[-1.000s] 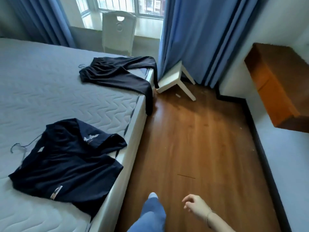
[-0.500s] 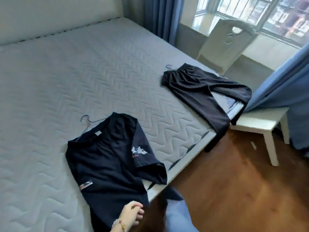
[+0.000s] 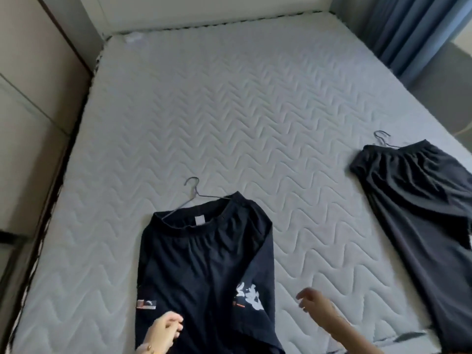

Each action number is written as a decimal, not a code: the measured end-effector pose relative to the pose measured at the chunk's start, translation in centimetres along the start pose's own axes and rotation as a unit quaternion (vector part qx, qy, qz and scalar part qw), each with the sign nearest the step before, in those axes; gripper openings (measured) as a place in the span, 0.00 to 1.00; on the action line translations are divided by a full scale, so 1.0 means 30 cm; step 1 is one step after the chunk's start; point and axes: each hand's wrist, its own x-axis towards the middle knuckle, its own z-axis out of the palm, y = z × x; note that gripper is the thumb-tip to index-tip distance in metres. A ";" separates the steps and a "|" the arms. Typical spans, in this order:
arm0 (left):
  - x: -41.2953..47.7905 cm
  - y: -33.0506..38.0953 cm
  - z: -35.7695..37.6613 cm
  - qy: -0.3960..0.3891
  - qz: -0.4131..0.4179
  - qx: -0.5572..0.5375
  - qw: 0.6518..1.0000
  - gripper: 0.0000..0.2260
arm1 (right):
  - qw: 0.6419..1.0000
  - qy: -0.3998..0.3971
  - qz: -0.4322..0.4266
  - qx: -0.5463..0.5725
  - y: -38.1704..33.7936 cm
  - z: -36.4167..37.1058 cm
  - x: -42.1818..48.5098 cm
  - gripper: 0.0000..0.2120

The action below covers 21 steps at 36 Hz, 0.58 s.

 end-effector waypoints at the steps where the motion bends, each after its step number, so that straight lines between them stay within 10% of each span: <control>1: 0.035 0.044 -0.009 0.043 0.021 0.048 0.998 0.11 | 0.999 0.007 -0.024 -0.024 -0.028 0.000 0.073 0.12; 12: 0.663 0.433 -0.174 0.295 0.164 0.257 0.905 0.19 | 0.957 0.107 -0.143 -0.230 0.016 0.170 0.544 0.28; 21: 0.917 0.481 -0.283 0.225 0.174 0.275 0.919 0.22 | 0.921 0.195 -0.233 -0.245 0.139 0.265 0.595 0.24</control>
